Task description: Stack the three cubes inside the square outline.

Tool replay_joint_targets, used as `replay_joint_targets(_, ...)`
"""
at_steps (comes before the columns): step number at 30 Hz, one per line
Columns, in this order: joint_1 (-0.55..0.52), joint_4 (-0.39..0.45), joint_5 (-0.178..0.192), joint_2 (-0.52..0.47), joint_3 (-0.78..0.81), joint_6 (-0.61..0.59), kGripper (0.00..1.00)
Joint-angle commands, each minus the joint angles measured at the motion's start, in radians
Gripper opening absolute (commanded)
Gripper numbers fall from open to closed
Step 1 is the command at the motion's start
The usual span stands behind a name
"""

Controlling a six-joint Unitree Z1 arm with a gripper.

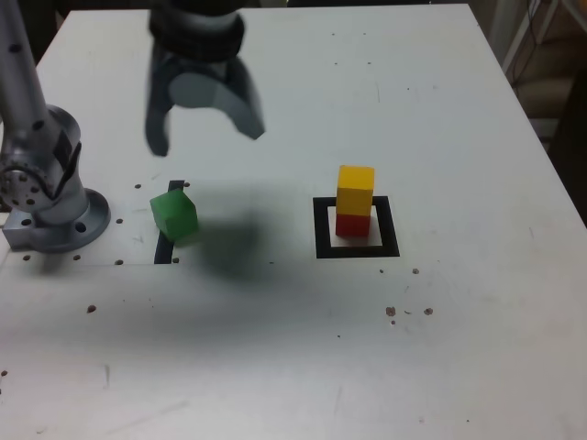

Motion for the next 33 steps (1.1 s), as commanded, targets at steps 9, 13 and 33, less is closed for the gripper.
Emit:
replay_joint_targets(9, 0.0, -0.144, -0.095, -0.074, 0.214, -0.103, 0.99)
replay_joint_targets(13, 0.0, -0.19, -0.121, -0.079, 0.273, -0.115, 0.99)
replay_joint_targets(33, 0.015, -0.394, -0.212, 0.02, 0.371, -0.095, 0.94)
